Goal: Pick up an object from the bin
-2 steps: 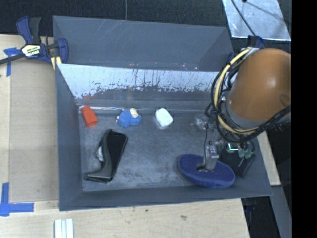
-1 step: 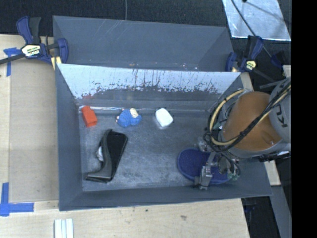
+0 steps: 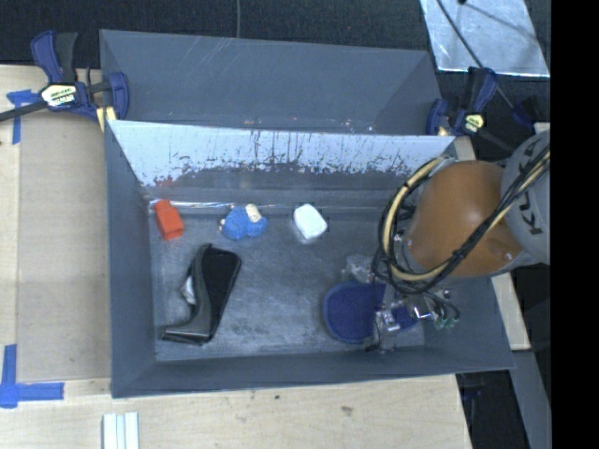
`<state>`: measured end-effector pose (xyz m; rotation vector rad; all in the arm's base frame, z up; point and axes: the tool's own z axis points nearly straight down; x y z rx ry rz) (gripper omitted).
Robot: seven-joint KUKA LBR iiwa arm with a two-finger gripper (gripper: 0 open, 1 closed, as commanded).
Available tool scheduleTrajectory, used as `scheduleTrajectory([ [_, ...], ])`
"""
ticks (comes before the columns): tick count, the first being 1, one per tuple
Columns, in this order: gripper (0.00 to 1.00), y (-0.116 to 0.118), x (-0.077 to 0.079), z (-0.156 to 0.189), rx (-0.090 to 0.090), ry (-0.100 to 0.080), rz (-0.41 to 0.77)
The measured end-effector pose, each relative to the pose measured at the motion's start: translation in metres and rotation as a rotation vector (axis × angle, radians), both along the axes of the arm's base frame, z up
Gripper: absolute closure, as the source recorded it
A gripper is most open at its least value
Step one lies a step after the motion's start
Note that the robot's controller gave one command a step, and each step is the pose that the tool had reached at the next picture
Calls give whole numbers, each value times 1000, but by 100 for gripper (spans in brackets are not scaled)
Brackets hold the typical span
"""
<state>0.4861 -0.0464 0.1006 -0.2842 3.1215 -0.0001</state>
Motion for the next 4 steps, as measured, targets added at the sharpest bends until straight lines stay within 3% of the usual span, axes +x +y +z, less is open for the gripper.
scheduleTrajectory([
  [1, 0, -53, 1, 2, -4, -2, 640],
  [2, 0, -37, 3, -29, -8, -5, 1195],
  [3, 0, -37, 5, -28, -9, -7, 1191],
  [4, 100, -37, 6, -27, -11, -10, 1190],
])
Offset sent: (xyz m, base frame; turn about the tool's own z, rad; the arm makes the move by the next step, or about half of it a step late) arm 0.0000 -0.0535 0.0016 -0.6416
